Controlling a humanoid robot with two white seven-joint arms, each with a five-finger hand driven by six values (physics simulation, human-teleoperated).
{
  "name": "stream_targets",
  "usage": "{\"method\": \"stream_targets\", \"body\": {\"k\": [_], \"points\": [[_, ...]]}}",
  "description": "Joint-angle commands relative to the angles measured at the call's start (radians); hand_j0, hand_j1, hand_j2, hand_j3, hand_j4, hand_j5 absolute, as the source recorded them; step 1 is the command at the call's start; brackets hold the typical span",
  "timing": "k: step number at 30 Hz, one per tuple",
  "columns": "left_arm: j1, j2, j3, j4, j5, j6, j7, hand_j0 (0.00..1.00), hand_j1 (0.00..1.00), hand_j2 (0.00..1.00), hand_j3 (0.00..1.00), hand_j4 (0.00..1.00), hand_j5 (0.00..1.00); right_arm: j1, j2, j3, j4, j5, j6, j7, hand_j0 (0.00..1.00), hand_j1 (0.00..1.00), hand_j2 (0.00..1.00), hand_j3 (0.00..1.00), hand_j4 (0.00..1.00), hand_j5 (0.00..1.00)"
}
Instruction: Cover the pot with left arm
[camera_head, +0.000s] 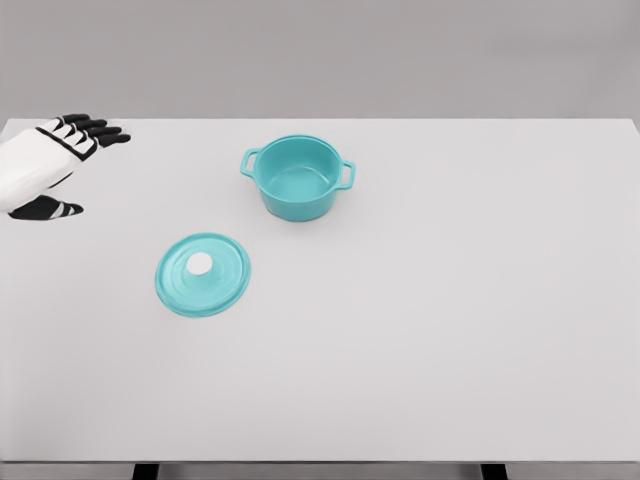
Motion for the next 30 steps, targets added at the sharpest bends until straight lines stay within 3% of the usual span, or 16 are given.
{"method": "stream_targets", "body": {"k": [1,8,13,15,18,22,26,30], "points": [[0.0,0.001,0.0,0.008,0.007,0.001,-0.003,1.0,1.0,1.0,1.0,1.0,1.0,0.0,0.0,0.0,0.0,0.0,0.0,0.0,1.0,1.0,1.0,1.0,1.0,1.0],[0.0,0.001,-0.004,0.005,0.015,0.001,-0.005,1.0,1.0,1.0,1.0,1.0,1.0,0.0,0.0,0.0,0.0,0.0,0.0,0.0,1.0,1.0,1.0,1.0,1.0,1.0],[-0.025,0.009,-0.023,-0.021,0.025,0.001,-0.163,1.0,1.0,1.0,1.0,1.0,1.0,0.0,0.0,0.0,0.0,0.0,0.0,0.0,1.0,1.0,1.0,1.0,1.0,1.0],[-0.067,0.027,-0.099,-0.018,0.05,0.001,-0.236,1.0,1.0,1.0,1.0,1.0,1.0,0.0,0.0,0.0,0.0,0.0,0.0,0.0,1.0,1.0,1.0,1.0,1.0,1.0],[-0.12,0.084,-0.228,-0.023,0.101,0.001,-0.25,1.0,1.0,1.0,1.0,1.0,1.0,0.0,0.0,0.0,0.0,0.0,0.0,0.0,1.0,1.0,1.0,1.0,1.0,1.0],[-0.12,0.135,-0.308,-0.092,0.134,0.001,-0.25,0.76,0.76,0.76,0.76,0.76,0.76,0.0,0.0,0.0,0.0,0.0,0.0,0.0,1.0,1.0,1.0,1.0,1.0,1.0],[-0.12,0.144,-0.334,-0.118,0.134,0.001,-0.249,0.69,0.69,0.69,0.69,0.69,0.69,0.0,0.0,0.0,0.0,0.0,0.0,0.0,1.0,1.0,1.0,1.0,1.0,1.0],[-0.123,0.13,-0.343,-0.118,0.133,0.001,-0.249,0.71,0.71,0.71,0.71,0.71,0.71,0.0,0.0,0.0,0.0,-0.001,0.0,0.0,1.0,1.0,1.0,1.0,1.0,1.0]]}}
